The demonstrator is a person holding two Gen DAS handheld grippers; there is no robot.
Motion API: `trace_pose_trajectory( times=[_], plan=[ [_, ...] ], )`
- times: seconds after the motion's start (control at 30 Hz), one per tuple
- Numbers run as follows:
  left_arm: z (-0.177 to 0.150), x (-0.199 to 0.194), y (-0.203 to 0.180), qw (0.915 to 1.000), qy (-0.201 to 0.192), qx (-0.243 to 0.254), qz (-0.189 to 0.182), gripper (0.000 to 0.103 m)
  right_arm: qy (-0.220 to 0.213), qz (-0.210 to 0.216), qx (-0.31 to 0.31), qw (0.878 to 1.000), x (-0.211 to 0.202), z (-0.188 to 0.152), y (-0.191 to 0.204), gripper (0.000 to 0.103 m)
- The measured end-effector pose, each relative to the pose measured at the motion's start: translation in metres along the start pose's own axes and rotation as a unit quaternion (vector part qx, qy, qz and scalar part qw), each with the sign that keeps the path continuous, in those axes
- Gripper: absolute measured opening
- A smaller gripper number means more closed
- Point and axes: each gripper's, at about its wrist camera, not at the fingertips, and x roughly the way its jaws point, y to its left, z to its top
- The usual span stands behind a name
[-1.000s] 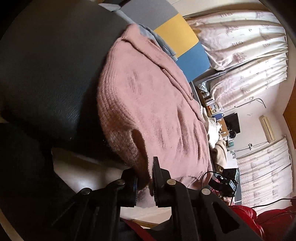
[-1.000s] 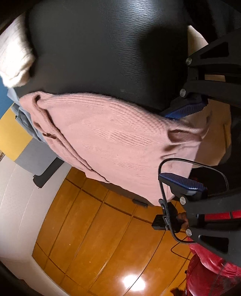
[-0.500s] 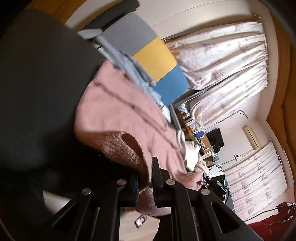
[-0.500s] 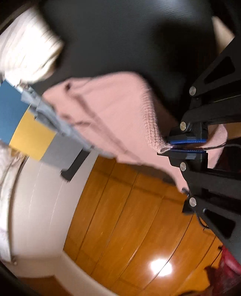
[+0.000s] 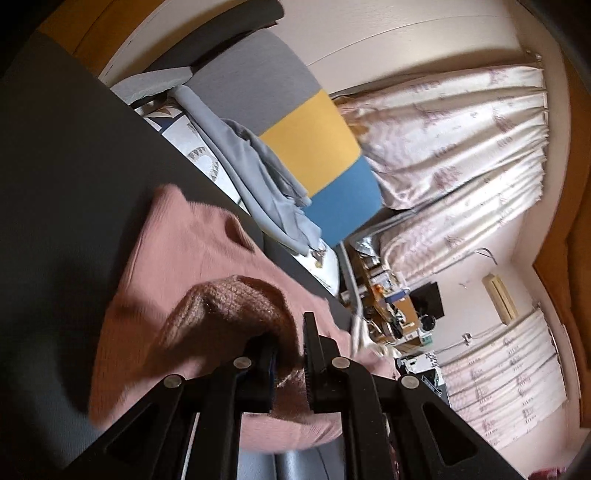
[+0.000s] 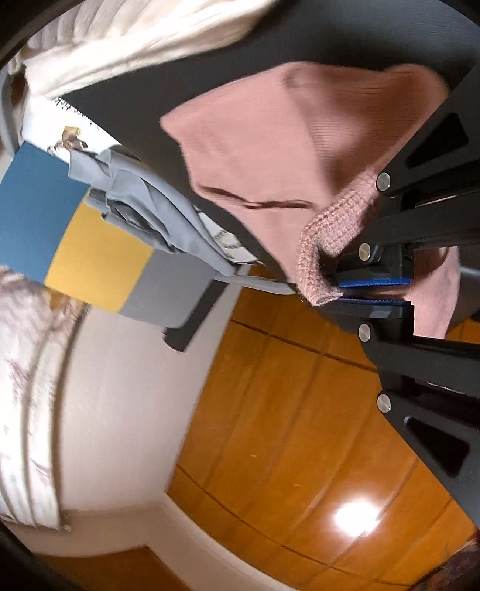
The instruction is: Fold clothes
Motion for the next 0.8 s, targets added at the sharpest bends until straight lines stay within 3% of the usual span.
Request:
trace_pose_trajectory(
  times=[0.17, 0.27, 0.3, 0.4, 0.47, 0.5, 0.57, 0.7, 0.73, 0.8],
  plan=[
    [0.04, 0.061, 0.027, 0.9985, 0.017, -0.012, 0.05, 0.01, -0.015, -0.033, 0.04, 0.999, 0.03, 0.043, -0.032, 0.005],
    [0.043, 0.093, 0.061, 0.9943, 0.039, -0.057, 0.082, 0.01, -0.009, -0.072, 0.075, 0.994, 0.05, 0.057, -0.065, 0.005],
    [0.041, 0.1, 0.071, 0.9925, 0.047, -0.075, 0.084, 0.011, -0.003, -0.083, 0.091, 0.992, 0.055, 0.057, -0.076, 0.005],
    [0.033, 0.106, 0.086, 0.9913, 0.061, -0.11, 0.04, 0.023, 0.011, -0.093, 0.127, 0.988, 0.062, 0.056, -0.096, 0.009],
    [0.034, 0.111, 0.086, 0.9885, 0.084, -0.124, 0.018, 0.026, 0.021, -0.066, 0.125, 0.99, 0.059, 0.054, -0.089, 0.029],
    [0.035, 0.114, 0.085, 0.9863, 0.098, -0.133, 0.007, 0.028, 0.032, -0.053, 0.118, 0.991, 0.059, 0.054, -0.082, 0.056],
    [0.042, 0.122, 0.082, 0.9816, 0.118, -0.15, -0.008, 0.03, 0.066, -0.038, 0.103, 0.992, 0.066, 0.056, -0.068, 0.072],
    [0.063, 0.131, 0.073, 0.9813, 0.091, -0.167, -0.031, 0.03, 0.145, -0.045, 0.093, 0.984, 0.096, 0.063, -0.053, 0.074],
    [0.069, 0.129, 0.075, 0.981, 0.06, -0.181, -0.034, 0.03, 0.153, -0.042, 0.093, 0.983, 0.103, 0.067, -0.051, 0.074],
    [0.079, 0.122, 0.085, 0.9767, -0.007, -0.212, -0.035, 0.032, 0.122, -0.009, 0.107, 0.987, 0.107, 0.079, -0.053, 0.074]
  ],
)
